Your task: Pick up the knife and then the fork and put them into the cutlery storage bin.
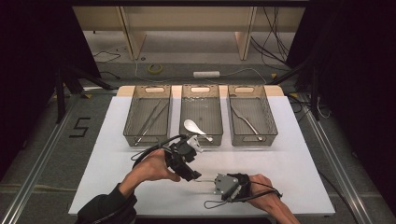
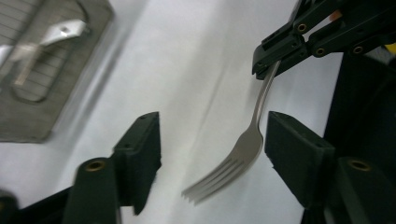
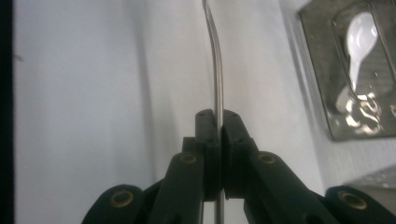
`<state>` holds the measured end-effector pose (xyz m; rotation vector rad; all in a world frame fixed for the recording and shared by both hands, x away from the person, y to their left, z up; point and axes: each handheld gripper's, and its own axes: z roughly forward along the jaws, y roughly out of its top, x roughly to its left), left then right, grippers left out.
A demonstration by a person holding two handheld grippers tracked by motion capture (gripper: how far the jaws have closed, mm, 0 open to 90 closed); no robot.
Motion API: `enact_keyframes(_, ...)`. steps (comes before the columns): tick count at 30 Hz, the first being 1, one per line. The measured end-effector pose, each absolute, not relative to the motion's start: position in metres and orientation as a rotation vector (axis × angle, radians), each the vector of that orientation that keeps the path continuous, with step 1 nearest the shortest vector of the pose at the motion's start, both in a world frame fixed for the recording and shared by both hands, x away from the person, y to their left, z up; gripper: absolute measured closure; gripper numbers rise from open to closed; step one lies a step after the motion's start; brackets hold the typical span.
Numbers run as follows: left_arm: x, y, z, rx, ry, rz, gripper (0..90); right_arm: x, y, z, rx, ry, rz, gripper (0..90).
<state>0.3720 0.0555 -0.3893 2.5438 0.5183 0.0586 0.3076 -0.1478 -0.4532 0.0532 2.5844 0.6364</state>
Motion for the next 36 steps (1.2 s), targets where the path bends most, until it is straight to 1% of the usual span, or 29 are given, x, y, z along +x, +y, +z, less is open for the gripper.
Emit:
enact_keyframes(3, 0.373, 0.063, -0.386, 2.470, 0.575, 0.107, 29.7, 0.313, -0.155, -0.454, 0.095, 2.579, 0.620, 87.8)
enact_keyframes(7, 0.375, 0.074, -0.383, 2.375, 0.615, 0.169, 24.7, 0.321, -0.166, -0.451, 0.150, 2.566, 0.610, 87.8)
enact_keyframes(10, 0.374, 0.083, -0.381, 2.288, 0.655, 0.213, 23.1, 0.328, -0.177, -0.446, 0.225, 2.554, 0.611, 87.7)
enact_keyframes(15, 0.372, 0.097, -0.384, 2.143, 0.706, 0.248, 20.1, 0.341, -0.197, -0.438, 0.401, 2.498, 0.670, 87.7)
enact_keyframes(23, 0.365, 0.119, -0.398, 1.995, 0.750, 0.263, 18.1, 0.365, -0.226, -0.414, 0.640, 2.415, 0.787, 87.7)
enact_keyframes(28, 0.359, 0.132, -0.401, 1.922, 0.764, 0.306, 18.1, 0.386, -0.239, -0.399, 0.763, 2.364, 0.846, 87.7)
enact_keyframes(36, 0.352, 0.145, -0.408, 1.882, 0.777, 0.330, 18.1, 0.433, -0.256, -0.379, 0.944, 2.311, 0.890, 87.6)
